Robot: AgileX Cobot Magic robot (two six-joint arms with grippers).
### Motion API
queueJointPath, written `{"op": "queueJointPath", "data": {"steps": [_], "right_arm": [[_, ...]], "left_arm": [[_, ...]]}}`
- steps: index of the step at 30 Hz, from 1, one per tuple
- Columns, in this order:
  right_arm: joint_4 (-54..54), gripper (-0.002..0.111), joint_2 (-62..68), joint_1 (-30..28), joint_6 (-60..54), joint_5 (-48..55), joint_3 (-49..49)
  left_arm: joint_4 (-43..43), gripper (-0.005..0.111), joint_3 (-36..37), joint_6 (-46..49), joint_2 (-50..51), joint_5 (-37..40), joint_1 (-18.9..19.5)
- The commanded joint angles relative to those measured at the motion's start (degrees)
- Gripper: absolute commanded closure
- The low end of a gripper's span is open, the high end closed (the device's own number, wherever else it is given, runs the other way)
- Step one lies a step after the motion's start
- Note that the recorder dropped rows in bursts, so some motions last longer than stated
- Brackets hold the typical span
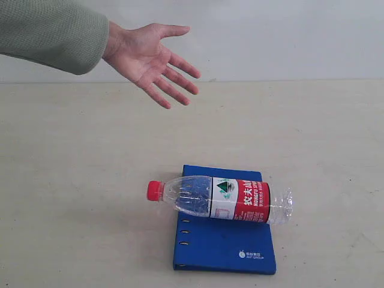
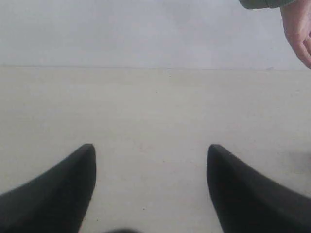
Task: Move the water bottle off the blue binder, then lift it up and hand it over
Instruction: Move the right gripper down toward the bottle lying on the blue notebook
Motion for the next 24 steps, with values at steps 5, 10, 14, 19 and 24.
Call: {"op": "queueJointPath", "data": {"steps": [5, 10, 14, 19, 24], "right_arm": [[-20.0, 0.098, 13.2, 0.1, 11.7, 18.4, -26.6], [-14.5, 0.070, 24.9, 2.3, 2.1, 35.4, -38.1], [4.6, 0.061, 37.3, 7.8, -25.0, 53.3, -47.1], [22.0, 0.061, 50.2, 14.7, -48.4, 68.1, -52.8], [31.3, 0.061, 61.0, 22.8, -64.5, 72.6, -53.1]], "left_arm": [[0.0, 0.045, -0.2, 0.2, -0.1, -0.2, 0.1], [0.0, 0.045, -0.2, 0.2, -0.1, -0.2, 0.1], [0.0, 0.045, -0.2, 0.2, -0.1, -0.2, 0.1], [0.0, 0.045, -0.2, 0.2, -0.1, -0.2, 0.1], [0.0, 0.045, -0.2, 0.2, -0.1, -0.2, 0.1]]}}
